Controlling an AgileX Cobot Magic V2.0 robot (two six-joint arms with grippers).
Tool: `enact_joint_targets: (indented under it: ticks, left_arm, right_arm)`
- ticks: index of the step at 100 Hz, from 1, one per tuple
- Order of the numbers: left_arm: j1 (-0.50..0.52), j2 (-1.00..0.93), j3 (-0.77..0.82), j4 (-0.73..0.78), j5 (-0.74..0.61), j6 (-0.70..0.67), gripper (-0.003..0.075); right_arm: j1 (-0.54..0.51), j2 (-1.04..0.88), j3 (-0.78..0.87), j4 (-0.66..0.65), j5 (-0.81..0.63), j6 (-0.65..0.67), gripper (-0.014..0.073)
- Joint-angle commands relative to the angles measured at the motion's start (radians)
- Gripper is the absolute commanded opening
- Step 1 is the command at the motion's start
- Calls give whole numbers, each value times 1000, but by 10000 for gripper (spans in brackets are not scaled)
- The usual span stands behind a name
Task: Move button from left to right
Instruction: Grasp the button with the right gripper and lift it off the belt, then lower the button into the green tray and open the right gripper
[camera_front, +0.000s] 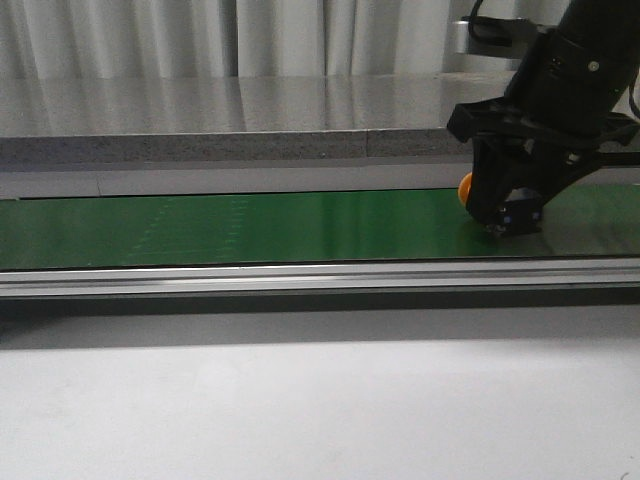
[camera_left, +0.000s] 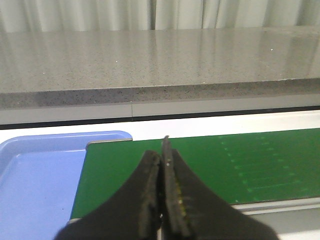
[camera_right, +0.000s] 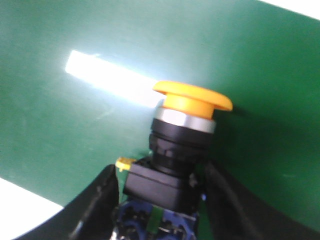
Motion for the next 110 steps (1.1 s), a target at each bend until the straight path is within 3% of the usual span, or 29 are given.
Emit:
enact_joint_targets:
  ticks: [1,28,82,110]
  left_arm:
    - [-9,3,-26,-14,-82,1,-20]
    - [-9,3,-26,-14,-82,1,-21]
    - [-9,3,-26,-14,-82,1,-21]
    - [-9,3,-26,-14,-82,1,-21]
  right_arm:
    - [1,-46,-59,0,19,-7,131]
    - [-66,-46,-166,-59,85,-7,131]
    - [-505,-45,-198,-136,54,-8,132]
    - [-623,-1,-198,-143,11,-9,132]
